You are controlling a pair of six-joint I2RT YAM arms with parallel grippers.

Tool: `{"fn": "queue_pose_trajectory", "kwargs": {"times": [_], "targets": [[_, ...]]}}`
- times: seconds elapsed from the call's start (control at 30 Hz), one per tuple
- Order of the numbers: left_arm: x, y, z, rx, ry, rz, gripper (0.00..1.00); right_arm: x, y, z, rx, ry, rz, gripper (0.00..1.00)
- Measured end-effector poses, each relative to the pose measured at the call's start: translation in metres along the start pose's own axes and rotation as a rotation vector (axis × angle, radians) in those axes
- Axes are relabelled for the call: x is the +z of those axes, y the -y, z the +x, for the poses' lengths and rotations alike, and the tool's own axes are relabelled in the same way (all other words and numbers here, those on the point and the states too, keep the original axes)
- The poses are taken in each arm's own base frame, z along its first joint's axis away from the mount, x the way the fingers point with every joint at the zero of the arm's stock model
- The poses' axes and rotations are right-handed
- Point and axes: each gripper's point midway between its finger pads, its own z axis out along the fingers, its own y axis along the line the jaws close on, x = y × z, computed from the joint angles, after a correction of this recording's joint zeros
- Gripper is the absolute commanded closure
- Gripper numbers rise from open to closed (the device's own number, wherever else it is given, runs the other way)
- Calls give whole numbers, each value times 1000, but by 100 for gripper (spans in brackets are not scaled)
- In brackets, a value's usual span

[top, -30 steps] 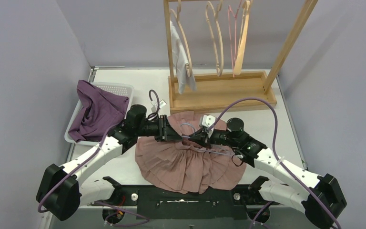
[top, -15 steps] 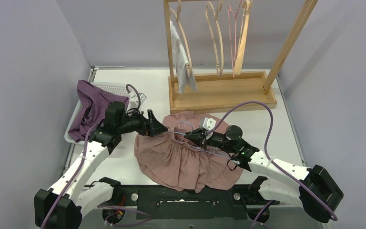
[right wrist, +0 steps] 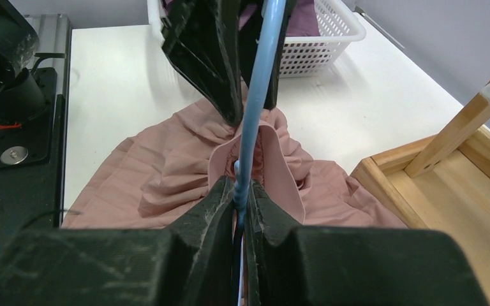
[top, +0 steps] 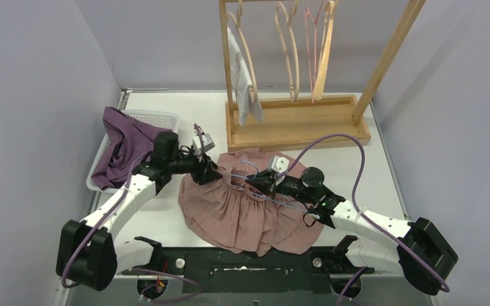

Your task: Place the skirt on the hanger

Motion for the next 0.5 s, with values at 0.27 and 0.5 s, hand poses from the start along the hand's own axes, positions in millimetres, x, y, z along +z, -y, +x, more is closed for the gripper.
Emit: {"fn": "queue_pose_trajectory", "kwargs": {"times": [0.27,0.5], "targets": [[31,15,13,107,-59,175,77,0,0,0,0,-1,-4,100],[43,29,16,168,-76,237,76,-2,0,5,0,-16,-11,100]]}}
